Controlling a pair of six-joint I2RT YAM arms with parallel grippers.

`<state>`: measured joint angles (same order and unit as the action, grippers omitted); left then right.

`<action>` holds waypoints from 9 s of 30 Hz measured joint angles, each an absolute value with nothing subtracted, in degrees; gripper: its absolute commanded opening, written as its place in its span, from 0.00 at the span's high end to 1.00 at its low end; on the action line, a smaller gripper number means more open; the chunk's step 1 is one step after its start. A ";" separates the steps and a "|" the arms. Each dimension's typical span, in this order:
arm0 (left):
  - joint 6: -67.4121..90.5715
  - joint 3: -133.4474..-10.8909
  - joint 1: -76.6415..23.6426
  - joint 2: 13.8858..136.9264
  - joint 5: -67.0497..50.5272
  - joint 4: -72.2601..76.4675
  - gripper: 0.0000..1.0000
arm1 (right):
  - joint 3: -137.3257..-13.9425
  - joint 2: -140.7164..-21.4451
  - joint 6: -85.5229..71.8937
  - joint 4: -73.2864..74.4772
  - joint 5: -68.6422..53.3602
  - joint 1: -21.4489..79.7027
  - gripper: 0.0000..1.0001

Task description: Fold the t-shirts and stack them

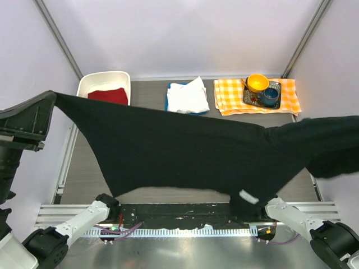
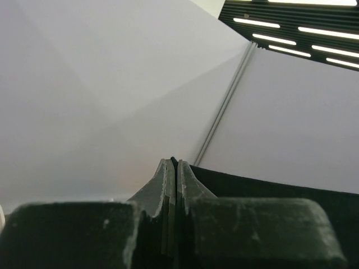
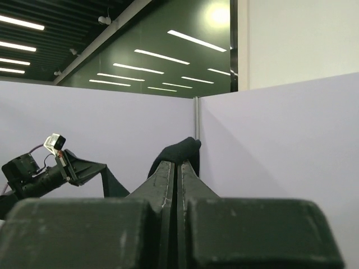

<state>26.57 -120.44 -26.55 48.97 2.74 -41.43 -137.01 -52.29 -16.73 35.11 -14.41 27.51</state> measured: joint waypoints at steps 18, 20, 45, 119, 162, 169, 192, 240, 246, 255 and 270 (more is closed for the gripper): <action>28.42 -69.45 -26.55 52.64 12.34 -24.49 1.00 | -85.95 -57.06 -14.90 27.38 9.58 27.44 0.99; 28.69 -63.18 -26.50 55.07 13.76 -22.98 1.00 | -80.27 -59.99 -14.61 26.52 12.64 27.24 0.99; 37.30 -67.99 -11.60 96.86 13.89 -1.39 1.00 | -85.43 -99.77 -18.63 11.22 10.50 9.96 0.99; 45.58 -50.41 -18.81 87.13 14.55 -13.47 0.00 | -79.57 -114.30 -32.42 26.55 34.33 12.99 0.05; 45.28 -51.44 -20.80 72.79 8.49 -25.02 0.00 | -60.42 -73.91 -34.06 37.89 35.97 26.52 0.02; 44.91 -46.65 -21.52 72.95 6.52 -28.75 0.00 | -46.33 -58.00 -38.68 40.62 20.16 27.07 0.02; 46.92 -47.55 -22.92 86.52 6.39 -25.47 0.00 | -37.89 -67.92 -42.15 29.82 17.72 29.56 0.03; 44.12 -71.57 -22.68 108.77 10.90 -20.58 0.01 | -64.18 -105.25 -35.44 21.21 26.83 19.38 0.03; 44.14 -74.96 -20.84 111.55 10.66 -20.56 0.01 | -68.40 -108.66 -35.44 21.43 28.32 18.87 0.03; 44.10 -84.12 -17.23 117.91 8.21 -20.78 0.01 | -76.66 -114.65 -35.20 22.59 28.84 16.69 0.03; 43.46 -75.50 -17.80 95.74 5.21 -23.09 0.00 | -72.25 -94.06 -32.23 29.47 39.42 23.59 0.00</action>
<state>43.46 -75.50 -17.80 95.74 5.21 -23.09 -72.25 -94.06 -32.23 29.47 39.42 23.59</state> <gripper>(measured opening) 0.996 0.995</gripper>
